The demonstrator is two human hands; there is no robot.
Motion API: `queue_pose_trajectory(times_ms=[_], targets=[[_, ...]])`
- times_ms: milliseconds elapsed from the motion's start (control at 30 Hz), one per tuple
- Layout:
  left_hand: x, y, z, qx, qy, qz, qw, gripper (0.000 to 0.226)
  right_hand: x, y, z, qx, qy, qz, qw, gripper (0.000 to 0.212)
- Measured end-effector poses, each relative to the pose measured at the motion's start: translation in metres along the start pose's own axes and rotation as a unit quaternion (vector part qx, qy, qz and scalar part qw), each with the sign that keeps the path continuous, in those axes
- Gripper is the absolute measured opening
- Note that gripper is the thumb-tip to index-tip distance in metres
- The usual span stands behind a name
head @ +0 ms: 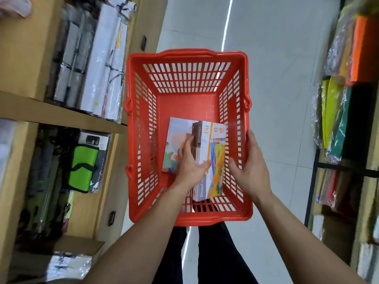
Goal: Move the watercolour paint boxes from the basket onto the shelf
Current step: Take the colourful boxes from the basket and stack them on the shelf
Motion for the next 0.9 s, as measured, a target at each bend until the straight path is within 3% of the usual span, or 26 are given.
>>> queue_pose_trajectory(times_ms=[100,200,300,367,500,600,733,900], targets=[[0.032,0.025,0.044,0.033,0.006,-0.012,0.999,0.092,0.016,-0.015,0.013,0.047,0.032,-0.015,0.998,0.092],[0.075,0.049,0.098,0.076,0.029,-0.012,0.997,0.083,0.041,-0.055,0.021,0.004,0.019,0.015,1.000,0.086],[0.125,0.072,0.152,0.126,0.064,-0.043,0.989,0.068,0.069,-0.116,0.015,-0.103,-0.117,0.047,0.987,0.072],[0.162,0.084,0.188,0.150,0.101,-0.058,0.982,0.062,0.096,-0.161,0.005,-0.218,-0.232,0.064,0.946,0.057],[0.237,0.098,0.249,0.187,0.199,-0.076,0.959,0.056,0.147,-0.241,-0.004,-0.313,-0.327,0.113,0.884,0.063],[0.294,0.108,0.288,0.141,0.294,-0.102,0.940,0.050,0.186,-0.294,-0.004,-0.326,-0.360,0.159,0.860,0.058],[0.366,0.105,0.334,0.114,0.375,-0.140,0.909,0.062,0.239,-0.349,-0.005,-0.299,-0.372,0.236,0.847,0.048],[0.470,0.071,0.385,0.140,0.481,-0.141,0.854,0.050,0.329,-0.410,-0.012,-0.250,-0.387,0.347,0.817,0.064]])
Point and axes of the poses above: each hand's wrist, its own x-axis away from the middle knuckle, its own z-axis out of the back of the hand, y = z × x, the point moved 5 cm from there along -x, towards the middle knuckle, and after that the axes turned 1 degree about y, right-handed, at the moved point
